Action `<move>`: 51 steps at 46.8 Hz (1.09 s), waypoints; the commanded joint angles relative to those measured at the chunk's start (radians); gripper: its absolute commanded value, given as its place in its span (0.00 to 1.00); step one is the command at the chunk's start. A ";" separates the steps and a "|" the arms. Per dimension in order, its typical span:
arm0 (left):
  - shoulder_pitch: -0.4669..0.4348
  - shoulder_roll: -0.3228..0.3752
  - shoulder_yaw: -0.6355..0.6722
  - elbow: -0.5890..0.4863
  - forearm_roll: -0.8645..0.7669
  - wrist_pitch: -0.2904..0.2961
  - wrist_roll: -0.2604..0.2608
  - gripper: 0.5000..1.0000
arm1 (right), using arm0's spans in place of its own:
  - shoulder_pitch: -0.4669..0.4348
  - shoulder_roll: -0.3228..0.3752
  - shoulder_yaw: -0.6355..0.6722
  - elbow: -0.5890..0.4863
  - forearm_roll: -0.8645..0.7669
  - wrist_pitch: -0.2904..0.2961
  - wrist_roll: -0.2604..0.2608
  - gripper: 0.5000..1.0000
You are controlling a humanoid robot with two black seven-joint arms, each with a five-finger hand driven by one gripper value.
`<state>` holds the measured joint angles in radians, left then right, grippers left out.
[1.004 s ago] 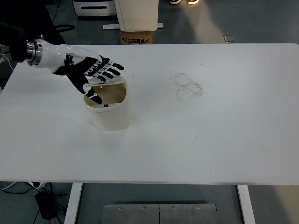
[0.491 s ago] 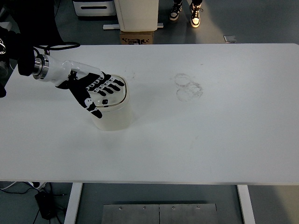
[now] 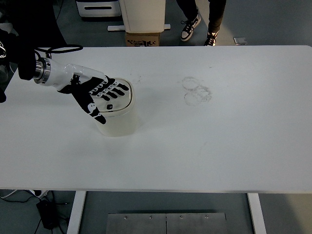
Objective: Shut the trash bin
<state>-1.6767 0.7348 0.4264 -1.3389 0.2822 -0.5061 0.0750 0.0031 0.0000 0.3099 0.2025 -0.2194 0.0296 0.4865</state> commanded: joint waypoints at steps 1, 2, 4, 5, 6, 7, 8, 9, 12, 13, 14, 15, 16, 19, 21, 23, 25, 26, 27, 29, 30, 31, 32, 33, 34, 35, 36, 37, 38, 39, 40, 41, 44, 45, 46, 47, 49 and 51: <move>0.002 -0.002 0.000 0.000 0.002 0.001 -0.001 1.00 | 0.000 0.000 0.000 0.000 0.000 0.000 0.000 0.98; 0.002 -0.003 0.000 -0.002 0.003 0.003 0.000 1.00 | 0.000 0.000 0.000 0.000 0.000 0.001 0.000 0.98; 0.006 -0.003 0.000 -0.008 0.006 0.009 0.000 1.00 | -0.002 0.000 0.000 0.000 0.000 0.001 0.000 0.98; 0.008 -0.003 0.000 -0.012 0.008 0.012 0.000 1.00 | 0.000 0.000 0.000 0.000 0.000 0.000 0.000 0.98; 0.011 -0.003 0.000 -0.016 0.009 0.015 0.000 1.00 | 0.000 0.000 0.000 0.000 0.000 0.001 -0.002 0.98; 0.011 -0.003 0.000 -0.016 0.011 0.015 0.000 1.00 | 0.000 0.000 0.000 0.000 0.000 0.001 0.000 0.98; 0.011 -0.003 0.000 -0.016 0.011 0.017 0.000 1.00 | 0.000 0.000 0.000 0.000 0.000 0.001 0.000 0.98; 0.011 -0.003 0.000 -0.016 0.012 0.018 0.000 1.00 | 0.000 0.000 0.000 0.000 0.000 0.001 0.000 0.98; 0.012 -0.003 0.000 -0.017 0.015 0.021 0.000 1.00 | 0.000 0.000 0.000 0.000 0.000 0.001 0.000 0.98; 0.012 -0.003 0.000 -0.017 0.015 0.021 0.000 1.00 | 0.000 0.000 0.000 0.000 0.000 0.000 0.000 0.98; 0.012 -0.002 0.000 -0.017 0.015 0.021 0.000 1.00 | 0.000 0.000 0.000 0.000 0.000 0.001 0.000 0.98; 0.011 0.001 0.000 -0.016 0.015 0.020 0.000 1.00 | 0.000 0.000 0.000 0.000 0.000 0.001 0.000 0.98; 0.009 0.003 -0.001 -0.011 0.015 0.017 -0.001 1.00 | 0.000 0.000 0.000 0.000 0.000 0.001 0.000 0.98; -0.005 0.009 -0.008 -0.002 0.014 0.012 -0.001 1.00 | 0.000 0.000 0.000 0.000 0.000 0.001 0.000 0.98; -0.023 0.011 -0.009 -0.002 0.014 0.011 -0.001 1.00 | 0.000 0.000 0.000 0.000 0.000 0.001 0.000 0.98; -0.038 0.012 -0.009 -0.002 0.014 0.012 -0.001 1.00 | 0.000 0.000 0.000 0.000 0.000 0.000 0.000 0.98; -0.046 0.015 -0.009 -0.002 0.011 0.014 -0.001 1.00 | 0.000 0.000 0.000 0.000 0.000 0.001 0.000 0.98; -0.049 0.015 -0.009 -0.002 0.011 0.017 -0.001 1.00 | 0.000 0.000 0.000 0.000 0.000 0.001 0.000 0.98; -0.052 0.017 -0.011 -0.002 0.011 0.020 -0.001 1.00 | 0.000 0.000 0.000 0.000 0.000 0.001 0.000 0.98; -0.063 0.017 -0.012 -0.002 0.003 0.021 -0.001 1.00 | 0.000 0.000 0.000 0.000 0.000 0.001 0.000 0.98; -0.070 0.018 -0.014 0.000 0.000 0.021 -0.001 1.00 | 0.000 0.000 0.000 0.000 0.000 0.001 0.000 0.98; -0.077 0.020 -0.014 -0.002 0.000 0.021 -0.001 1.00 | 0.000 0.000 0.000 0.000 0.000 0.000 0.000 0.98; -0.081 0.026 -0.014 0.000 0.000 0.023 -0.001 1.00 | 0.000 0.000 0.000 0.000 0.000 0.001 0.000 0.98; -0.083 0.031 -0.015 0.000 0.000 0.024 -0.001 1.00 | 0.000 0.000 0.000 0.000 0.000 0.001 0.000 0.98; -0.086 0.035 -0.018 0.001 -0.001 0.028 -0.001 1.00 | 0.000 0.000 0.000 0.000 0.000 0.001 0.000 0.98; -0.087 0.040 -0.024 0.003 -0.004 0.032 -0.003 1.00 | 0.000 0.000 0.000 0.000 0.000 0.001 0.000 0.98; -0.087 0.041 -0.034 0.004 -0.008 0.037 -0.003 1.00 | 0.000 0.000 0.000 0.000 0.000 0.001 0.000 0.98; -0.089 0.043 -0.046 0.007 -0.012 0.040 -0.003 1.00 | 0.000 0.000 0.000 0.000 0.000 0.001 0.000 0.98; -0.090 0.044 -0.058 0.009 -0.018 0.043 -0.003 1.00 | 0.000 0.000 0.000 0.000 0.000 0.001 0.000 0.98; -0.090 0.047 -0.072 0.014 -0.024 0.044 -0.003 1.00 | 0.000 0.000 0.000 0.000 0.000 0.001 0.000 0.98; -0.090 0.049 -0.084 0.020 -0.031 0.044 -0.003 1.00 | 0.000 0.000 0.000 0.000 0.000 0.000 0.000 0.98; -0.092 0.055 -0.095 0.024 -0.035 0.044 -0.003 1.00 | 0.000 0.000 0.000 0.000 0.000 0.001 0.000 0.98; -0.092 0.066 -0.121 0.047 -0.035 0.046 -0.003 1.00 | 0.000 0.000 0.000 0.000 0.000 0.000 0.000 0.98; -0.092 0.069 -0.127 0.058 -0.038 0.046 -0.003 1.00 | -0.002 0.000 0.000 0.000 0.000 0.001 0.000 0.98; -0.092 0.069 -0.133 0.072 -0.040 0.046 -0.003 1.00 | 0.000 0.000 0.000 0.000 0.000 0.001 0.000 0.98; -0.092 0.069 -0.140 0.089 -0.044 0.047 -0.003 1.00 | 0.000 0.000 0.000 0.000 0.000 0.000 0.000 0.98; -0.092 0.072 -0.159 0.121 -0.057 0.046 -0.006 1.00 | 0.000 0.000 0.000 0.000 0.000 0.001 0.000 0.98; -0.092 0.077 -0.185 0.148 -0.077 0.044 -0.006 1.00 | 0.000 0.000 0.000 0.000 0.000 0.001 0.000 0.98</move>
<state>-1.7690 0.8063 0.2723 -1.2282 0.2283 -0.4594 0.0709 0.0027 0.0000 0.3098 0.2025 -0.2194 0.0302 0.4861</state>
